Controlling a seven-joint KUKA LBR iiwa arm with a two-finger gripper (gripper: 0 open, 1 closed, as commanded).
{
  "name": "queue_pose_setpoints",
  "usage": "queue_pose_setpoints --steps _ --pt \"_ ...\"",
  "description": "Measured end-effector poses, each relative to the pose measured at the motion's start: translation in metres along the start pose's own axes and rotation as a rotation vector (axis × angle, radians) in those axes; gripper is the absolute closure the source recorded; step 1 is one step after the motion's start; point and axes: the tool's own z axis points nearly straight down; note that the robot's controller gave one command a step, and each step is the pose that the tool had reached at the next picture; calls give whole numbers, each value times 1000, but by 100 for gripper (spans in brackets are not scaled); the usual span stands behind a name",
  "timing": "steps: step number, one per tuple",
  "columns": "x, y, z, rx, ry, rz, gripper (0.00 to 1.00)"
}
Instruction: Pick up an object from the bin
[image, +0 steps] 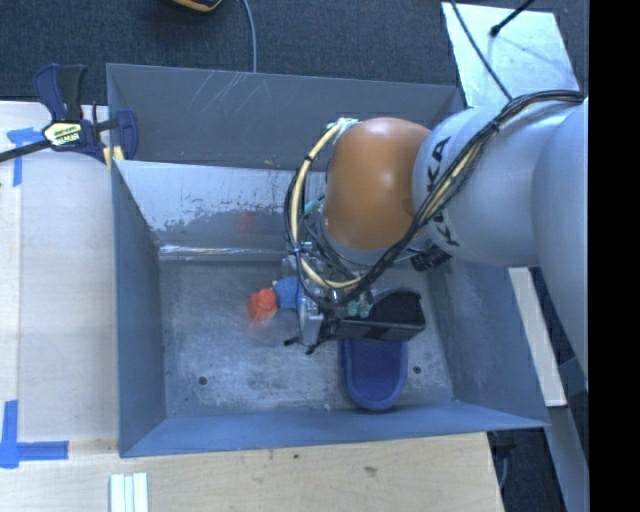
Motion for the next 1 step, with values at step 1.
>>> queue_pose_setpoints --steps 1 --pt "-41 -19 66 0 -8 -15 0"
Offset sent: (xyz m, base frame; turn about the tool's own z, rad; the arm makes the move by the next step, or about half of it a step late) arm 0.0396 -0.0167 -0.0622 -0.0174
